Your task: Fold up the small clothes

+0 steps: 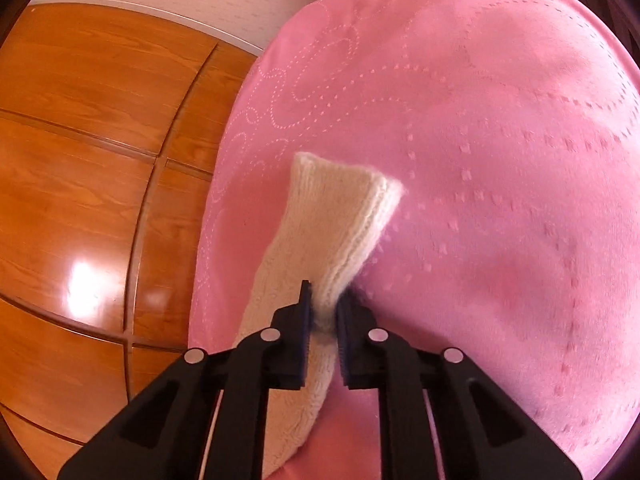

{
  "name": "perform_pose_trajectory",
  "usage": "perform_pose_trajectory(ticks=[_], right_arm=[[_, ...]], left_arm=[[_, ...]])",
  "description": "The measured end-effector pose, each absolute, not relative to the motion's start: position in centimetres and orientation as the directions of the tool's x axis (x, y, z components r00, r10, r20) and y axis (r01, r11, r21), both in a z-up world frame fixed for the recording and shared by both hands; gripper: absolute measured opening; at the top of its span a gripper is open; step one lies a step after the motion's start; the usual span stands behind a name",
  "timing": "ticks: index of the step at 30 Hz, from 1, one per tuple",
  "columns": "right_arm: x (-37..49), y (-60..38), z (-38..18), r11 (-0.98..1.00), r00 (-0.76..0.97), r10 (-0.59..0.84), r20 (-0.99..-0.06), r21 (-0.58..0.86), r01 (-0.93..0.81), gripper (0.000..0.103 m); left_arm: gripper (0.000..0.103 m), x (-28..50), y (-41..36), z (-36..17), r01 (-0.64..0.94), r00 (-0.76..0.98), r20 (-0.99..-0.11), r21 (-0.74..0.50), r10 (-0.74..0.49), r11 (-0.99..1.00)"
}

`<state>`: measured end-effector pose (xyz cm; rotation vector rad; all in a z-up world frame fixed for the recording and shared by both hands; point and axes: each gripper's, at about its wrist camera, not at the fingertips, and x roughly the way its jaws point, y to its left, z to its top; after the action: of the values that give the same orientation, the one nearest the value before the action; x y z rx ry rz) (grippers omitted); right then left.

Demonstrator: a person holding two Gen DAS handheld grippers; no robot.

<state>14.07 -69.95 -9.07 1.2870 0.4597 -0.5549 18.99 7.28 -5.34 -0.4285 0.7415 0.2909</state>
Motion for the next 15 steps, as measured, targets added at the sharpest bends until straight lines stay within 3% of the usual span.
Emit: perform_pose_trajectory(ticks=[6, 15], right_arm=[[16.6, -66.8, -4.0, 0.383, 0.812, -0.139, -0.567, 0.725, 0.572, 0.008], [25.0, -51.6, 2.8, 0.625, 0.891, 0.122, -0.437, 0.731, 0.273, 0.007]], left_arm=[[0.099, 19.1, 7.3, -5.3, -0.400, 0.703, -0.704, -0.274, 0.101, 0.874], [0.099, 18.9, 7.5, -5.4, -0.397, 0.711, -0.698, -0.292, 0.090, 0.870]])
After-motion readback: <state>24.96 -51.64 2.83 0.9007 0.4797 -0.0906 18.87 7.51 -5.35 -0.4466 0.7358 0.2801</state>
